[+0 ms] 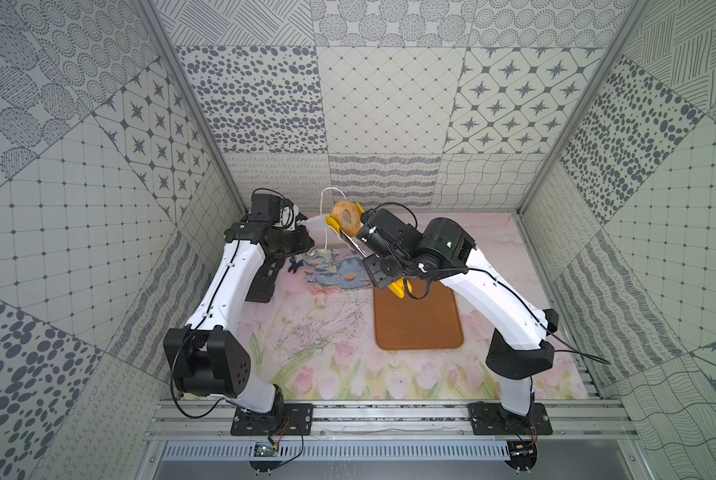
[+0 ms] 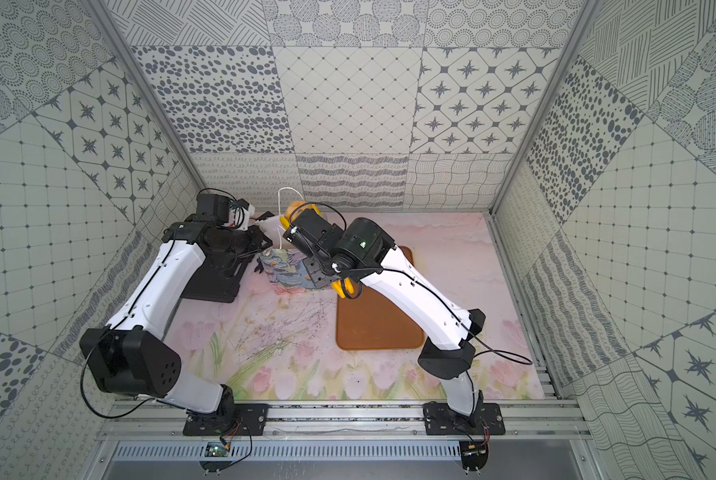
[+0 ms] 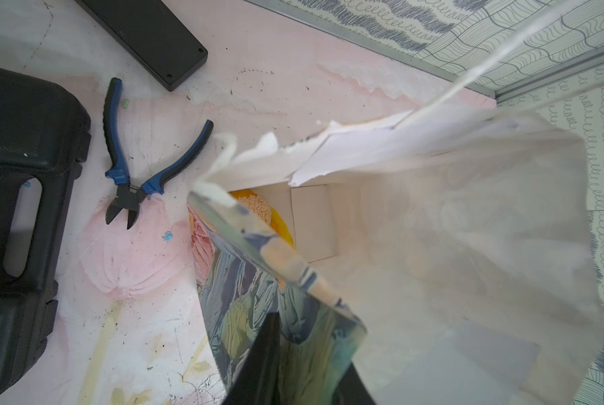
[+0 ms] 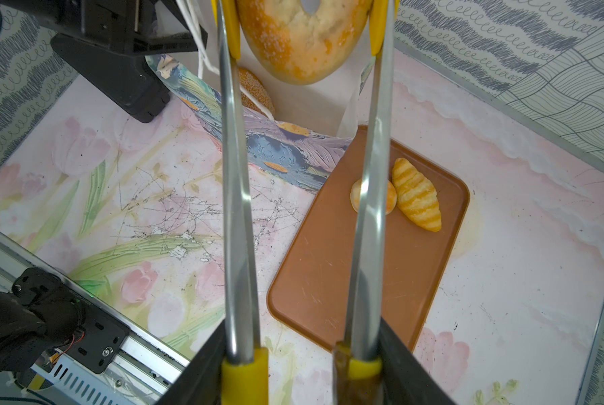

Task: Pack bread into a paper bag
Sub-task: Place the fake bread in the paper bag.

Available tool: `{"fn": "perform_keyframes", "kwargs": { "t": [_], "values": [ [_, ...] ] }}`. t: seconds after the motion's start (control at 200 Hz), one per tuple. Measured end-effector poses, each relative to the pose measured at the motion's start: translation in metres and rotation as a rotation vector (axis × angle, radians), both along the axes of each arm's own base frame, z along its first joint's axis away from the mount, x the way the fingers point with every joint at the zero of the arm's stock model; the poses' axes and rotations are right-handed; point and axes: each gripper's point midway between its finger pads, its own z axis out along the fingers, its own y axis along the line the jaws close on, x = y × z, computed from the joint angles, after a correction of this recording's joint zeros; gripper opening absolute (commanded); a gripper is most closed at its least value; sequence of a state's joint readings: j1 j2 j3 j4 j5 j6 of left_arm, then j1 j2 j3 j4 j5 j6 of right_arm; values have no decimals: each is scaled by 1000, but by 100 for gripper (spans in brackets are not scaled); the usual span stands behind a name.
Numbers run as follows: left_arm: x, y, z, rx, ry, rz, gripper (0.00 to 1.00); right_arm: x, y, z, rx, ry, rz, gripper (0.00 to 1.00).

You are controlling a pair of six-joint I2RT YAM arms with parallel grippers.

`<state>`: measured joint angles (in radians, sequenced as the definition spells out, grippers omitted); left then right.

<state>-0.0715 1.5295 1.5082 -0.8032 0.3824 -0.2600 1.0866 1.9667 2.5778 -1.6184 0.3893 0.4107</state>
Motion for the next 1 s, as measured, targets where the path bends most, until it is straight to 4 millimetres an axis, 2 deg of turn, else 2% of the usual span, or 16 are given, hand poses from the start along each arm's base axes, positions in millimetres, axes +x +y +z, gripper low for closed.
{"fn": "perform_keyframes", "kwargs": {
  "t": [0.305, 0.69, 1.001],
  "values": [
    [3, 1, 8, 3, -20, 5, 30, 0, -1, 0, -2, 1, -1, 63],
    [7, 6, 15, 28, -43, 27, 31, 1, -1, 0, 0, 0, -4, 64],
    [9, 11, 13, 47, -42, 48, 21, 4, -3, 7, 13, -18, -13, 63]
  ]
}}
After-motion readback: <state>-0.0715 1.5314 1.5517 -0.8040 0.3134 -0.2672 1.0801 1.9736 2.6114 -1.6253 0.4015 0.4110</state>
